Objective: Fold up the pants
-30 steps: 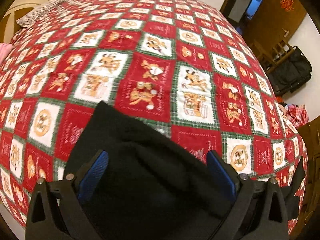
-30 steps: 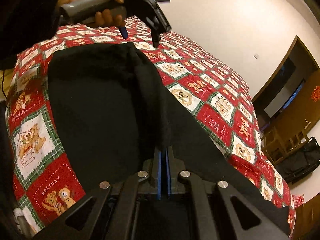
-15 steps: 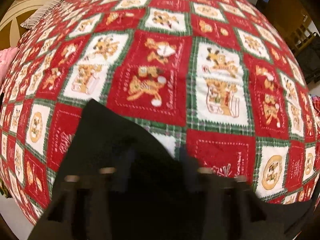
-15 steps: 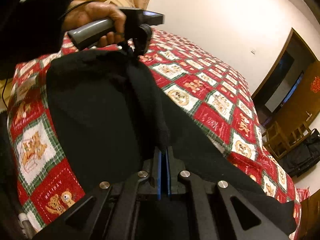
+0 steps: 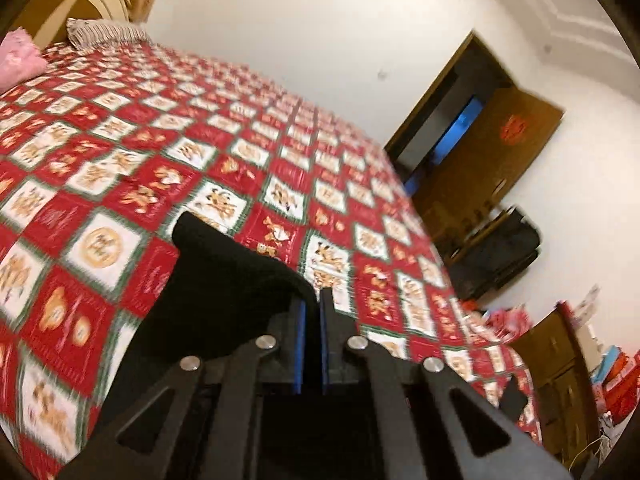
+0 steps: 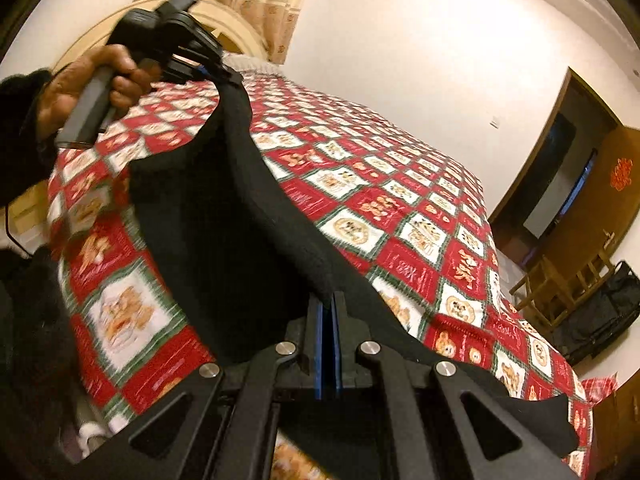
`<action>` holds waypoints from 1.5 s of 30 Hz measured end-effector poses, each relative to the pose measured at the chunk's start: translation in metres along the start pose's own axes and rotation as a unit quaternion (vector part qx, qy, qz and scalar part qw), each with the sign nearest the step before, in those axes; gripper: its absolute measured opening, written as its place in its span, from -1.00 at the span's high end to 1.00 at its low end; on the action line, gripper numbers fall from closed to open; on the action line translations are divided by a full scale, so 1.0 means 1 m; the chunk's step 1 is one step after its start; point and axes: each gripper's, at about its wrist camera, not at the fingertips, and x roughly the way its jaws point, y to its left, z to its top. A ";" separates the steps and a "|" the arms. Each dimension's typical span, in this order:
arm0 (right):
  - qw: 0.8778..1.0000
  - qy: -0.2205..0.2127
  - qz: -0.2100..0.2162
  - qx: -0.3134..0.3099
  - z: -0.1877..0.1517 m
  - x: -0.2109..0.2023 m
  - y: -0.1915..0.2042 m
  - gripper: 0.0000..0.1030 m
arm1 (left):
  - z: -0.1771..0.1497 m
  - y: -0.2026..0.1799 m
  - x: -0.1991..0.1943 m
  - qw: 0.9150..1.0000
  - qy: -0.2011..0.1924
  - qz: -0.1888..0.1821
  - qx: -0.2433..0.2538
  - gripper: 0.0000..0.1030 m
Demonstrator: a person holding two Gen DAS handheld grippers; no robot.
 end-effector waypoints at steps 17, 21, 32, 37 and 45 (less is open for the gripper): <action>0.993 0.085 0.019 -0.078 -0.052 0.024 0.044 0.93 | -0.113 0.076 -0.032 0.993 0.051 0.103 -0.014 0.68; 0.990 0.102 0.018 -0.094 -0.062 0.027 0.046 0.94 | -0.123 0.083 -0.050 0.991 0.054 0.125 -0.009 0.64; 0.995 0.091 0.024 -0.046 -0.056 0.026 0.033 0.93 | -0.068 0.108 -0.069 0.990 -0.016 0.141 -0.009 -0.10; 0.996 0.076 0.037 -0.002 -0.051 0.014 0.023 0.93 | -0.067 0.106 -0.029 0.988 0.024 0.149 0.019 -0.28; 0.983 0.039 0.099 0.147 -0.029 0.008 -0.018 0.91 | -0.090 0.110 -0.023 0.989 0.057 0.138 -0.005 0.75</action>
